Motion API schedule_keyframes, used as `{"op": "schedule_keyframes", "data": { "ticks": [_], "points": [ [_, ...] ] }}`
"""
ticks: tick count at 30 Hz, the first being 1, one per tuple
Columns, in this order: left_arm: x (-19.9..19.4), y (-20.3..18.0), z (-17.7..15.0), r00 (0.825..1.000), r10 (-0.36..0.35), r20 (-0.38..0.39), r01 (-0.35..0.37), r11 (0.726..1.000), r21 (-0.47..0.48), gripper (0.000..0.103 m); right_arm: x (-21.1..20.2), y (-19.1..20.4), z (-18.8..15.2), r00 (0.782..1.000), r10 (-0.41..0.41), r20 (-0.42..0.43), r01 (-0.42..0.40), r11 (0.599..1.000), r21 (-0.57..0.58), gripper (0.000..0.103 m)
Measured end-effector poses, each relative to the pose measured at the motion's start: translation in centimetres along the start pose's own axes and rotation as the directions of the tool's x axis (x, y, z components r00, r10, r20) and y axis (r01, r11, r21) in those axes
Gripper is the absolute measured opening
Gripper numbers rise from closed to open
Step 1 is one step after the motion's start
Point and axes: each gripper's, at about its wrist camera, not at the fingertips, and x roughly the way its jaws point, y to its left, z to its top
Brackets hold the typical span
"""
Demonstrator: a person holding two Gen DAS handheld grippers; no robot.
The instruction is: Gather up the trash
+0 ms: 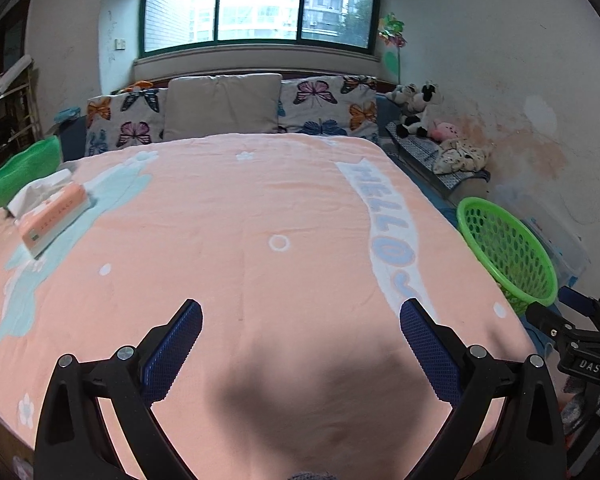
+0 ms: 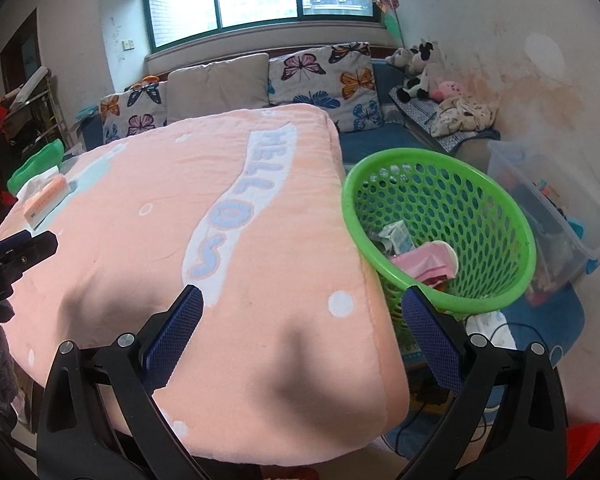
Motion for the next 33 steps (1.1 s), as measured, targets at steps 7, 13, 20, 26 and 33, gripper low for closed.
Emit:
{"op": "schedule_keyframes", "data": {
  "ticks": [7,13,20,26,33],
  "points": [
    [-1.4,0.4,0.0,0.996,0.079,0.046,-0.08,0.997,0.009,0.096,-0.6,1.2,0.2,0.999,-0.018,0.042,0.019,0.999,-0.03,0.099],
    [-2.3,0.5,0.0,0.99,0.117,0.081,-0.118,0.993,0.006,0.096,-0.9,1.7,0.3,0.998,-0.004,0.058,0.006,0.999,-0.035,0.099],
    [-3.0,0.9,-0.1,0.984,0.148,0.103,-0.148,0.989,-0.007,0.096,-1.5,2.3,0.4,0.996,0.001,0.091,0.003,0.999,-0.042,0.099],
    [-3.4,1.0,-0.1,0.983,0.147,0.109,-0.146,0.989,-0.017,0.096,-1.9,2.6,0.6,0.994,0.006,0.111,-0.001,0.999,-0.044,0.099],
    [-3.7,1.1,-0.3,0.981,0.155,0.116,-0.154,0.988,-0.02,0.096,-2.4,3.0,0.7,0.992,-0.002,0.13,0.009,0.998,-0.058,0.099]
  ]
}}
